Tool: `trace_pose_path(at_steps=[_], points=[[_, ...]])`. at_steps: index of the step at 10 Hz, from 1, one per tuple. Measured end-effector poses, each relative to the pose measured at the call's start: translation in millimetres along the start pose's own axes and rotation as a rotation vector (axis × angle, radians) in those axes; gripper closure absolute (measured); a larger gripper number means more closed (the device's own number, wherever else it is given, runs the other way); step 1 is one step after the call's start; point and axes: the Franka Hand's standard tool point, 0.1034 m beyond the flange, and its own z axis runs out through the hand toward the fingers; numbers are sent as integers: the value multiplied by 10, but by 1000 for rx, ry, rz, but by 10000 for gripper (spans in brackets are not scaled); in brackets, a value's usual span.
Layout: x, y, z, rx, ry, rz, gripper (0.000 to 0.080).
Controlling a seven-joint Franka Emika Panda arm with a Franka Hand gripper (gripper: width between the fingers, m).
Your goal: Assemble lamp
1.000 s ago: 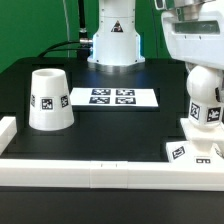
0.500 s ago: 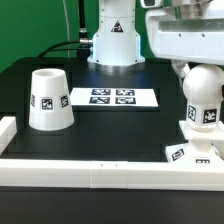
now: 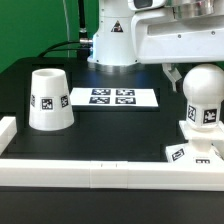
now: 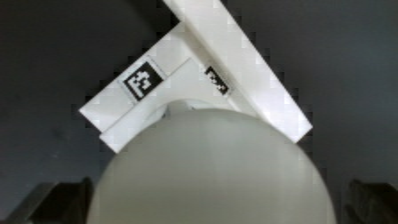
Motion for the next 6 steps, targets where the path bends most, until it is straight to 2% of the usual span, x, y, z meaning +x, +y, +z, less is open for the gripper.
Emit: trace_pose_path(at_steps=[1, 2, 3, 4, 6], points=[[-26, 20, -10, -31, -18, -140, 101], [-15, 23, -20, -41, -15, -249, 101], [-15, 36, -24, -64, -15, -355, 101], [-20, 36, -45, -110, -24, -515, 101], [-40, 9, -40, -116, -28, -625, 101]])
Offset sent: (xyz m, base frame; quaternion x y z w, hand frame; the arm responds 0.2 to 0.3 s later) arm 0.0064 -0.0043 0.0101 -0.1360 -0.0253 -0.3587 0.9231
